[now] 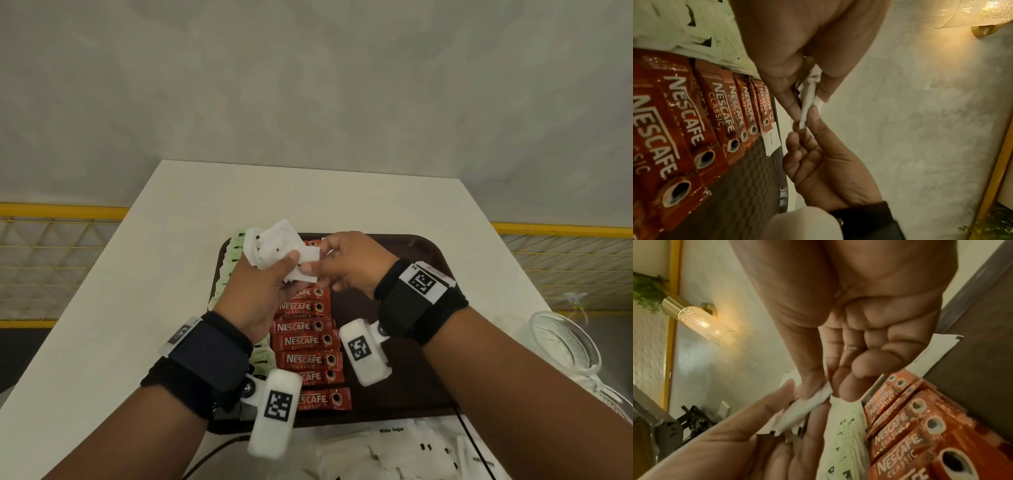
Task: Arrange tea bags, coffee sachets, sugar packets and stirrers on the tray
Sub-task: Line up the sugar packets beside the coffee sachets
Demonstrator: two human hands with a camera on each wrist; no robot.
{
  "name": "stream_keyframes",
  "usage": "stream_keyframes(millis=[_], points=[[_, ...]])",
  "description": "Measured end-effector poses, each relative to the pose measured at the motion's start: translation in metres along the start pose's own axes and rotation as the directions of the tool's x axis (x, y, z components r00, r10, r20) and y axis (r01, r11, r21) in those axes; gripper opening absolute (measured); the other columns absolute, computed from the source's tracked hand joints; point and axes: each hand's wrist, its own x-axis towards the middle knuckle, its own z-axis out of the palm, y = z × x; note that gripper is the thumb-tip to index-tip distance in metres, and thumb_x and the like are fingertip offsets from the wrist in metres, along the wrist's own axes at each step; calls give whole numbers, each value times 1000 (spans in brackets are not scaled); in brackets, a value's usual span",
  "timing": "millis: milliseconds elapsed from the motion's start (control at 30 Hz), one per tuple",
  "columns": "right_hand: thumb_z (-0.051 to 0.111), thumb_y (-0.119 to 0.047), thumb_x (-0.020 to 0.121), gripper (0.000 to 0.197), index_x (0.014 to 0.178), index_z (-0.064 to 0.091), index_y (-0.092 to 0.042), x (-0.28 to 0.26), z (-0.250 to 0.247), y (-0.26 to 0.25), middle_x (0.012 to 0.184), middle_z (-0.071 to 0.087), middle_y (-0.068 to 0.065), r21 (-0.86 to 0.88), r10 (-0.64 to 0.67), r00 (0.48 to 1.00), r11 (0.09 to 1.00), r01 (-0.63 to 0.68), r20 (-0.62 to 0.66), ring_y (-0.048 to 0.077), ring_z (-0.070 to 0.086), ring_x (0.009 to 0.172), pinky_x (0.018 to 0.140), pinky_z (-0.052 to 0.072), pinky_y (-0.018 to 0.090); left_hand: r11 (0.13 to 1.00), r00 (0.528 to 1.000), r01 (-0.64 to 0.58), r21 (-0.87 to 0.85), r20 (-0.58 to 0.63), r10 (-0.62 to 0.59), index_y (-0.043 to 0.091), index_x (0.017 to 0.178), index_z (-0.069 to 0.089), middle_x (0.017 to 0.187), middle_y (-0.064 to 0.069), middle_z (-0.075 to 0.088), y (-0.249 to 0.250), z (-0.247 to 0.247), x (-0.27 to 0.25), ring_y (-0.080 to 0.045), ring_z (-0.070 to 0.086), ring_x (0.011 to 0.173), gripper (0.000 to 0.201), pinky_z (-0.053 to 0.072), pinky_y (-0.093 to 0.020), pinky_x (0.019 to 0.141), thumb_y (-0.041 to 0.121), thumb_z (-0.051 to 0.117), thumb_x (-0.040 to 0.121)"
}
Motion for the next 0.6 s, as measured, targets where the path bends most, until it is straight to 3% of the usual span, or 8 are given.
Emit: stream_keyframes(millis=[200, 300, 467, 600], points=[[77, -13, 80, 17, 88, 63, -6, 3, -8, 13, 76, 72, 13, 108, 13, 999, 994, -9, -33, 15, 67, 61, 50, 48, 19, 992, 994, 102, -72, -43, -105, 11, 133, 51, 120, -17, 68, 2, 4, 7, -29, 69, 104, 31, 61, -35, 77, 18, 49, 103], [73, -7, 83, 11, 83, 63, -9, 9, -16, 15, 75, 70, 11, 222, 42, 995, 975, -20, -95, 14, 66, 59, 50, 48, 18, 995, 993, 93, -44, -69, -96, 12, 133, 51, 121, -16, 68, 6, 4, 13, -28, 70, 102, 30, 61, -36, 79, 18, 47, 104], [67, -6, 88, 17, 81, 54, -13, 22, -39, 21, 85, 73, 10, 403, 88, 985, 915, -21, -149, 17, 71, 65, 52, 50, 20, 997, 994, 76, -17, -72, -77, 15, 138, 46, 122, -16, 66, 12, 3, 23, -30, 72, 99, 34, 59, -40, 87, 19, 47, 104], [67, -5, 89, 14, 88, 54, -12, 34, -59, 36, 88, 71, 16, 358, 156, 946, 932, -47, -283, 13, 67, 58, 45, 47, 18, 998, 995, 58, -13, -76, -59, 19, 145, 38, 131, -16, 59, 14, -3, 29, -31, 72, 100, 43, 59, -41, 88, 19, 49, 103]])
